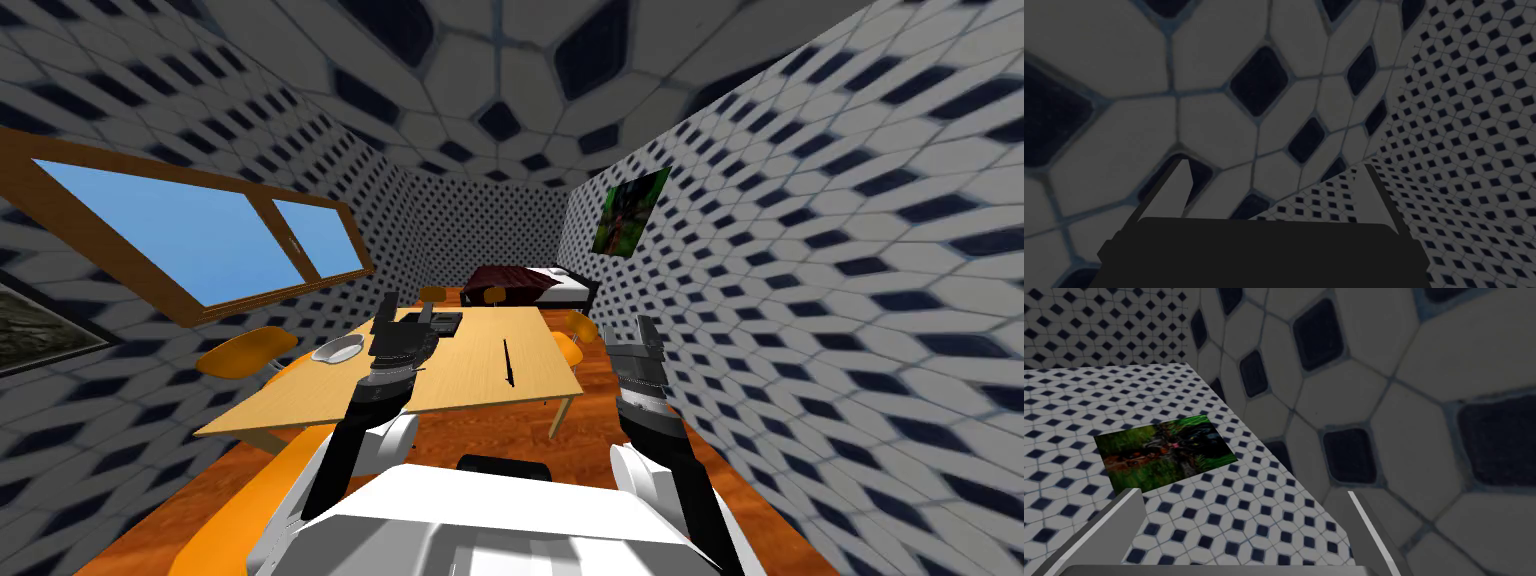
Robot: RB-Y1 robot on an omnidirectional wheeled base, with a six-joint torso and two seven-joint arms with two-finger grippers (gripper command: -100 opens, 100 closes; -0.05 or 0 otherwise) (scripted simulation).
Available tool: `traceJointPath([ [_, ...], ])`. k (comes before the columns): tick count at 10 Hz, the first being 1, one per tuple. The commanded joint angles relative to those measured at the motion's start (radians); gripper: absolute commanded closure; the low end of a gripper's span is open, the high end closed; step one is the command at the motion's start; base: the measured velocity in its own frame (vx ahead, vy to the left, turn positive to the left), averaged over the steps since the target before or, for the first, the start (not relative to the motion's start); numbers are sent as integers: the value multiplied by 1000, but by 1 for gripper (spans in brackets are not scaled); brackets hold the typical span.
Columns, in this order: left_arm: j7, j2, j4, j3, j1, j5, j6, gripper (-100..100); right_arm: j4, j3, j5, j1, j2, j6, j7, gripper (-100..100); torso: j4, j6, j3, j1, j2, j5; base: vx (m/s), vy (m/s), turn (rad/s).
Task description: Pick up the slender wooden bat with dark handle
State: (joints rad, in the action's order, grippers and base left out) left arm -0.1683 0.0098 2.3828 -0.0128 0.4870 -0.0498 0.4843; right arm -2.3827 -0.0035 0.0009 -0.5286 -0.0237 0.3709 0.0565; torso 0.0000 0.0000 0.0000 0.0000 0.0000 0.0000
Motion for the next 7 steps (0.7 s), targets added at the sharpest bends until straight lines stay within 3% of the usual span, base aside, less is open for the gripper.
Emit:
traceJointPath([
  [1,0,0,0,0,0,0,0,0,22,-14,-12,4,-32,-27,-30,-100,0,0,0,0,0,0,-11,11,265],
  [5,0,0,0,0,0,0,0,0,99,-66,-53,18,-82,-124,-132,-100,0,0,1,0,1,0,-23,13,280],
  [6,0,0,0,0,0,0,0,0,99,-66,-53,18,-82,-124,-136,-100,0,-1,1,1,1,0,-16,4,99],
  [7,0,0,0,0,0,0,0,0,125,-84,-67,22,-92,-158,-172,-100,0,0,1,0,1,0,-15,11,217],
])
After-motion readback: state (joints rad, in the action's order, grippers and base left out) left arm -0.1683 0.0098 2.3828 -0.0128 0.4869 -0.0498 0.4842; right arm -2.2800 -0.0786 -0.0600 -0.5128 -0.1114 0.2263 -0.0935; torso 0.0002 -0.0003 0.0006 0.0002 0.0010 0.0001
